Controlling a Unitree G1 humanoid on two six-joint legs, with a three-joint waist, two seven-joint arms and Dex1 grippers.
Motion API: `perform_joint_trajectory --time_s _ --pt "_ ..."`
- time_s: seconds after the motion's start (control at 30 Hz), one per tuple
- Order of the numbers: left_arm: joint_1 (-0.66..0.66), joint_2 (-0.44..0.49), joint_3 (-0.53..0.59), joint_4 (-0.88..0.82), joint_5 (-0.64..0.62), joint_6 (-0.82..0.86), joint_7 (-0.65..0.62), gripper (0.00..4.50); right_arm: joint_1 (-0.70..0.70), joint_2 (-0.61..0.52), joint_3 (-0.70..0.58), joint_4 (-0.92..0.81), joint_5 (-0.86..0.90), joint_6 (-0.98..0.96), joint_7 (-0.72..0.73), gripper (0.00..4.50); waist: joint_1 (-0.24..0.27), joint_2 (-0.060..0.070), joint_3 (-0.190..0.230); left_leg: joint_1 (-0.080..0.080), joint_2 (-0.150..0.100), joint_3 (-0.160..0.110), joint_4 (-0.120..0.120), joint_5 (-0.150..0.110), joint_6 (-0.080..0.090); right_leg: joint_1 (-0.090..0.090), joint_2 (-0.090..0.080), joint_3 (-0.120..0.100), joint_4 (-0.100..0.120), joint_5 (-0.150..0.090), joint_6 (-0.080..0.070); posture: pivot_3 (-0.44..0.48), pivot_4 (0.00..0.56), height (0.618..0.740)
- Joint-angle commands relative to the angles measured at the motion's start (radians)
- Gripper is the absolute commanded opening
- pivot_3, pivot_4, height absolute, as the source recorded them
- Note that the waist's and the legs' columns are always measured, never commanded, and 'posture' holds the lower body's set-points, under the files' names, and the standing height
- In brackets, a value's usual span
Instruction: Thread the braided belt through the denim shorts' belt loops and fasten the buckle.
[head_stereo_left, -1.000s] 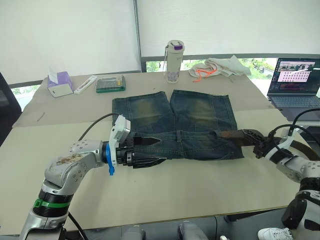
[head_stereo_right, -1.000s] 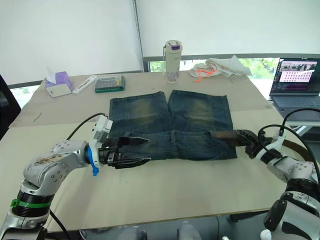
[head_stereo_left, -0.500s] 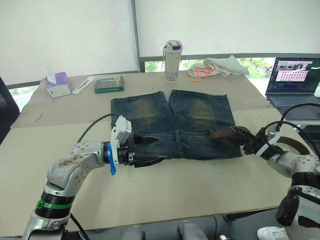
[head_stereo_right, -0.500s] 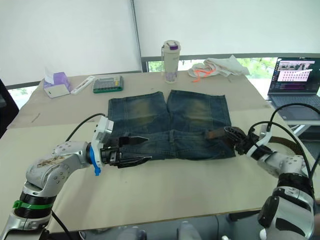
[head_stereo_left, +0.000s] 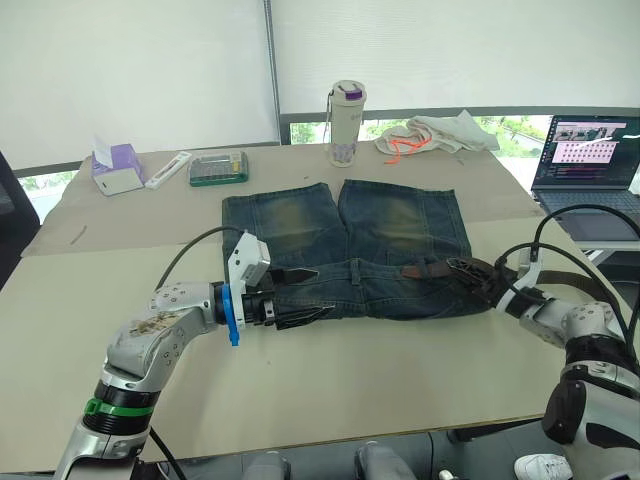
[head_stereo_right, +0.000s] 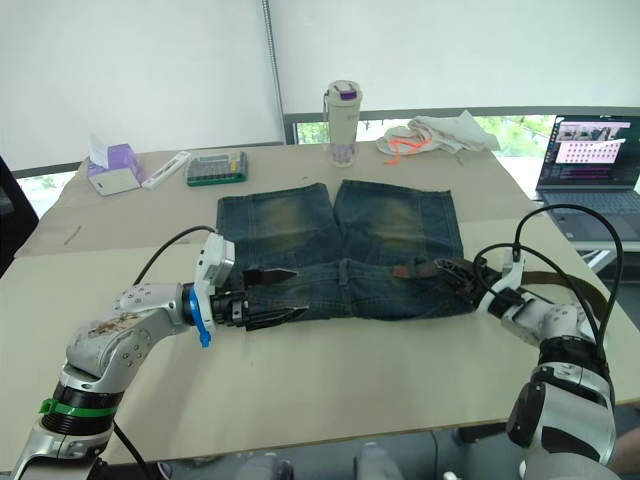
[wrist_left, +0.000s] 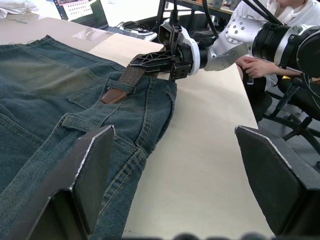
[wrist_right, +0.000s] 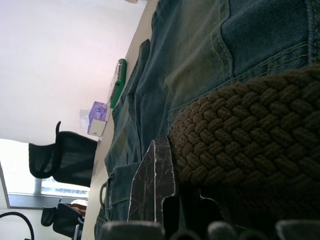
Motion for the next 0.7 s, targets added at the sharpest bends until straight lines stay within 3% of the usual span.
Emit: perform_joint_trajectory --time_s 0.03,0.23,0.4,0.7 --pt "-0.013 -0.016 0.003 -0.003 0.001 -0.022 0.01 4.11 -0.008 0.006 0.024 -0.02 -0.014 0.004 0.022 0.0 0.0 0.0 0.0 0.0 0.0 0.0 0.0 0.0 0.0 0.0 0.0 0.0 0.0 0.0 0.0 0.0 0.15 0.74" --pt "-0.019 -0.074 -0.009 0.018 0.011 -0.026 0.049 4.11 -0.024 0.033 0.036 -0.025 -0.032 -0.032 0.017 0.0 -0.003 -0.001 -0.001 0.001 0.0 0.0 0.0 0.0 0.0 0.001 0.0 0.0 0.0 0.0 0.0 0.0 0.15 0.74" --pt "-0.034 -0.142 -0.019 0.062 0.042 -0.048 0.096 4.11 -0.051 0.032 -0.065 -0.013 0.051 0.019 0.014 0.0 -0.001 -0.001 -0.001 0.001 0.0 0.0 0.0 0.0 0.0 0.001 0.0 0.0 0.001 0.0 -0.001 0.0 0.15 0.74" --pt "-0.182 -0.345 -0.008 0.325 0.042 -0.06 0.149 4.11 0.036 0.052 -0.16 -0.185 0.204 0.159 0.046 0.0 0.018 -0.001 -0.001 -0.002 -0.002 -0.001 0.004 0.0 0.0 0.001 -0.001 -0.001 0.0 0.001 0.001 0.0 0.15 0.74"
